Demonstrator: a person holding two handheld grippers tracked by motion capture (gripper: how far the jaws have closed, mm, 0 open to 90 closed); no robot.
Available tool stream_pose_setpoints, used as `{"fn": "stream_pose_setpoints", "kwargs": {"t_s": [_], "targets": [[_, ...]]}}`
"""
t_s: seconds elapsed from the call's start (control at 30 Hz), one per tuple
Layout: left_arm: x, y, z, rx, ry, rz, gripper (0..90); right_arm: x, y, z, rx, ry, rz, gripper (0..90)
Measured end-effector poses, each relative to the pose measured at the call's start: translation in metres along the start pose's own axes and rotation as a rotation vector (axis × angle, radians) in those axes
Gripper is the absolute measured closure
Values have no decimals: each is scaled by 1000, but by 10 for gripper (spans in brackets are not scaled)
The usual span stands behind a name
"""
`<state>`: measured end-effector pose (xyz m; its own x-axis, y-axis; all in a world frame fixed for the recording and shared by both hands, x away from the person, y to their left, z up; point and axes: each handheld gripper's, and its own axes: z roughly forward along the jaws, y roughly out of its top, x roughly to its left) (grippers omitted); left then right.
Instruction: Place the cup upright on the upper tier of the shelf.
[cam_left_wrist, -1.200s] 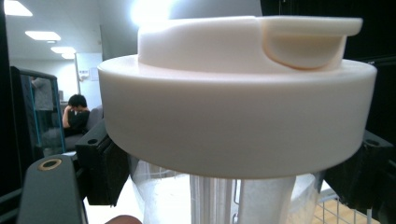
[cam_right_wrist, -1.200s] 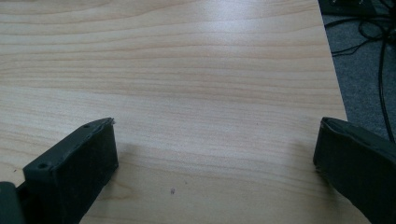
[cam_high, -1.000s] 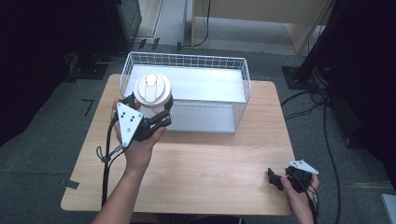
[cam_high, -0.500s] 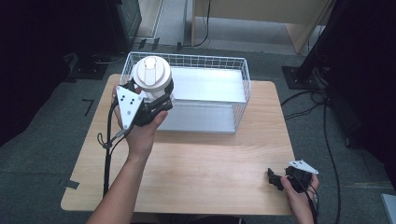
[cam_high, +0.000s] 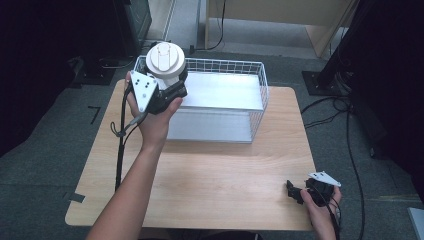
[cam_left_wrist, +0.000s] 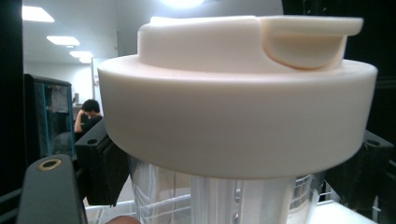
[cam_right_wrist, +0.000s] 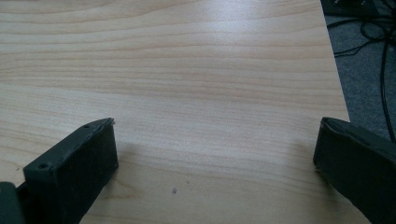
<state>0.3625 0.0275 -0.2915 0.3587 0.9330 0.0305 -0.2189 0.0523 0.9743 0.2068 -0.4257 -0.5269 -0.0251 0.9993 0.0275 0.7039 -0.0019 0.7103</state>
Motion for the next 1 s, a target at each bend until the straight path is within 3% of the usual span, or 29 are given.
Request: {"fn": "stream_pose_setpoints", "kwargs": {"t_s": [0.23,0.8,1.0], "targets": [[4,-11,19,21,35,8,155,0,0,0,0,3,-1,0],[12,-18,42,80,-4,7,154,1,0,0,1,5,-4,0],[13,-16,48,115,24,-15,152,0,0,0,0,5,-6,0]]}}
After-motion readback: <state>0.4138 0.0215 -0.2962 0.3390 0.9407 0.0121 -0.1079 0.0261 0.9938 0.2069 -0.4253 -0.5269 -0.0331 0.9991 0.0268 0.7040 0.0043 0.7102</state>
